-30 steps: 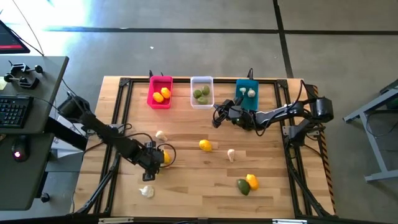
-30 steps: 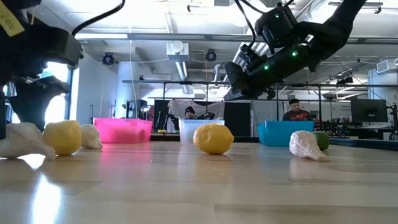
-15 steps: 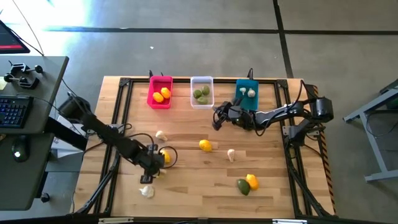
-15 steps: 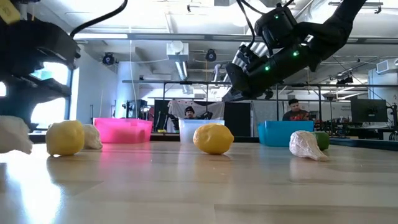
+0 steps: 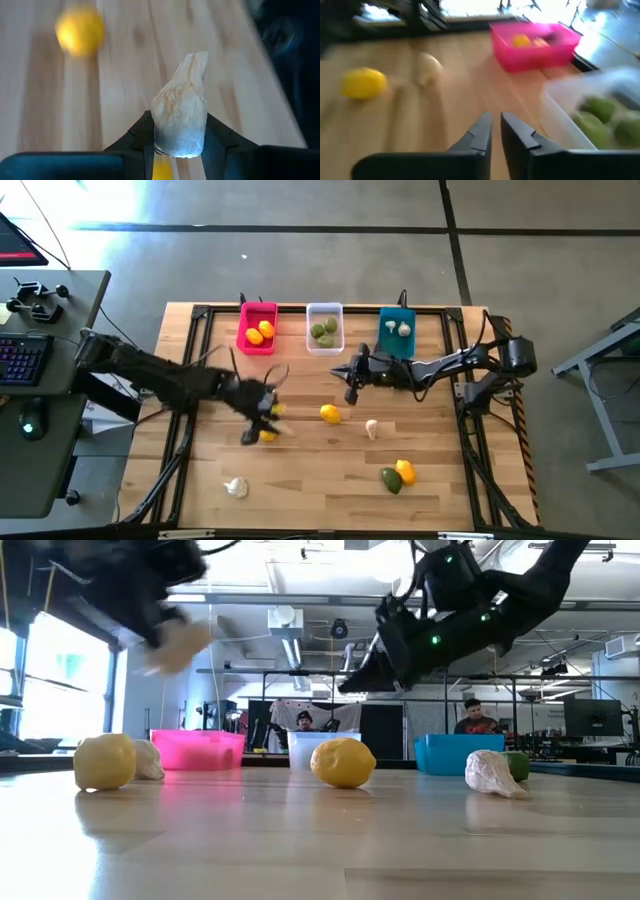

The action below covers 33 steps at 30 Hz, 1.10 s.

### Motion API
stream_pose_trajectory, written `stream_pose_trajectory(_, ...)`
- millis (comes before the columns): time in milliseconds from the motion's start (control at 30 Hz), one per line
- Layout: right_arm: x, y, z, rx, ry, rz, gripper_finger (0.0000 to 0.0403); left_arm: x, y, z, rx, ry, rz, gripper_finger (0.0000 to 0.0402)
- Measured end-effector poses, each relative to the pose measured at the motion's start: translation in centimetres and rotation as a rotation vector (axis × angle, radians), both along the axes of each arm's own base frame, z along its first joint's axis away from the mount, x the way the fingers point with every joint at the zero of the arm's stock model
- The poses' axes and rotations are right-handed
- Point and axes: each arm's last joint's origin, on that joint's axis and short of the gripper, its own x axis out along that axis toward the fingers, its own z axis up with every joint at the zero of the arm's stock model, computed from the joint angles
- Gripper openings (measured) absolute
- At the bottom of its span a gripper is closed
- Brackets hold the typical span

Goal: Sort produce into baskets
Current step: Put the white garlic into the blue bin

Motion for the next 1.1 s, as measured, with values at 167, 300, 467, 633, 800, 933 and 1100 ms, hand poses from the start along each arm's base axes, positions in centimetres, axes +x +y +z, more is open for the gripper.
stream_pose_trajectory(167,0.5,1.7,1.3,-0.041,-0.135,0.079,0.0099,2.7,3.7,0.8,-0.136,-0.227,-0.027,0.0089)
stream_pose_trajectory(300,0.7,2.8,2.6,-0.074,-0.257,0.12,0.0147,4.6,6.4,0.7,-0.284,-0.365,-0.067,0.0088)
stream_pose_trajectory(467,0.8,3.5,3.2,-0.094,-0.319,0.216,0.0171,6.1,8.9,-0.1,-0.445,-0.444,-0.093,0.0088)
stream_pose_trajectory(633,0.8,3.9,3.4,-0.074,-0.352,0.276,0.0172,6.9,9.9,-0.9,-0.484,-0.485,-0.113,0.0088)
stream_pose_trajectory(800,0.7,4.0,3.7,-0.052,-0.383,0.324,0.0172,7.0,10.1,-1.3,-0.47,-0.491,-0.118,0.0088)
stream_pose_trajectory(933,0.4,4.3,4.4,-0.049,-0.395,0.359,0.0172,7.0,10.2,-0.9,-0.446,-0.543,-0.152,0.0088)
stream_pose_trajectory(1100,-0.2,5.0,5.9,-0.053,-0.437,0.384,0.0172,6.9,10.8,-0.2,-0.445,-0.599,-0.15,0.0088)
